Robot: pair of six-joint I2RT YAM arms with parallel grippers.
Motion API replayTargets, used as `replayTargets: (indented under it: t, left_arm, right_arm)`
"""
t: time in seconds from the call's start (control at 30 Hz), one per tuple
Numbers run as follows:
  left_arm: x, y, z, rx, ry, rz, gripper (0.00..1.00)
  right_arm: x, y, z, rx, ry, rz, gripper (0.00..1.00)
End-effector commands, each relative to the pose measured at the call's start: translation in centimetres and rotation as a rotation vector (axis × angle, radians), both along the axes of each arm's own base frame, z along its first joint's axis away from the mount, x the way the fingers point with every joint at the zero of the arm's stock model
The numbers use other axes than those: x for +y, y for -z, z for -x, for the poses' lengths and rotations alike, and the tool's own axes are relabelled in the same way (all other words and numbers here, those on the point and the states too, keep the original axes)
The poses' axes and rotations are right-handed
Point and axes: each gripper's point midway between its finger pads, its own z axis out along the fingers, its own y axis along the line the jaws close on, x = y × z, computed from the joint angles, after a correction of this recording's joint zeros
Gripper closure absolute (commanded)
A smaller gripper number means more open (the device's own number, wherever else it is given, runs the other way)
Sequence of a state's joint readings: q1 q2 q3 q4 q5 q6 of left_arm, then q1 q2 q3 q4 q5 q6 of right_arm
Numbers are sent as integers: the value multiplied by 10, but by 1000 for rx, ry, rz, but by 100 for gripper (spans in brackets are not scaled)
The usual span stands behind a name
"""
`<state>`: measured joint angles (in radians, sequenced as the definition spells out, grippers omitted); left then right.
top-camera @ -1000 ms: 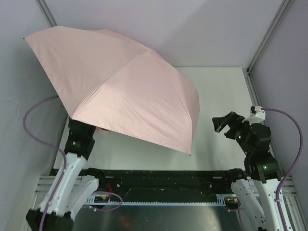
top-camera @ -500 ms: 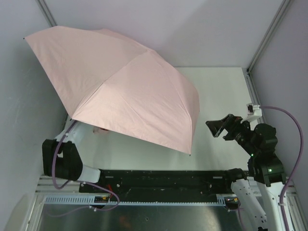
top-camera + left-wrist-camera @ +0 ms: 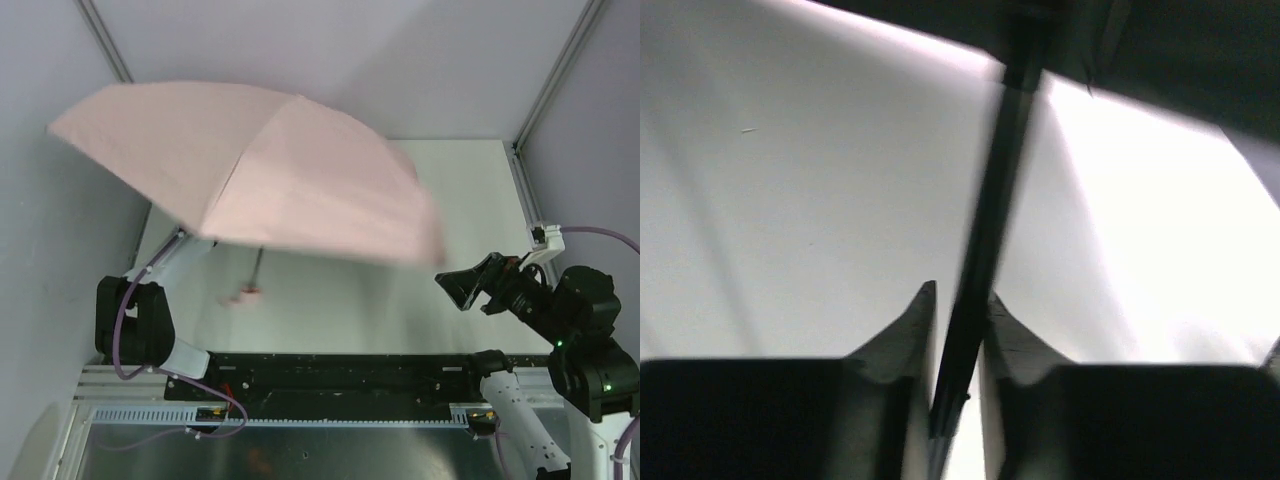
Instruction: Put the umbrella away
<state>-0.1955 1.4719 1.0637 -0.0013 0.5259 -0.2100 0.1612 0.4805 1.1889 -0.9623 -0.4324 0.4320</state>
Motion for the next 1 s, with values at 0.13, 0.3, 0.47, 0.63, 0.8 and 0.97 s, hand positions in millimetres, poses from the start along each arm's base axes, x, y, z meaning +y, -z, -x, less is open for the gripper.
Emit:
replayTargets:
  t: [0.13,0.3,0.47,0.63,0.8,0.97]
  left_arm:
    - [-27,-89,27,13,60,264,99]
    - [-45,-124,47,41,171,409,100]
    - [-66,-148,69,101,309,510,100]
    - [-85,-174,92,126,414,574,100]
    - [-91,-188,107,83,455,576,100]
    - [-86,-180,115,56,443,561,100]
  right_arm:
    - [-46,60,-4,311,268,158,3]
    - [-17,72,-19,334,108,113,8]
    - [32,65,-48,271,-66,-98,11]
    - [97,40,-80,133,-215,-292,8]
    - [180,37,-95,46,-356,-317,8]
    - [230,36,-96,-22,-443,-373,12]
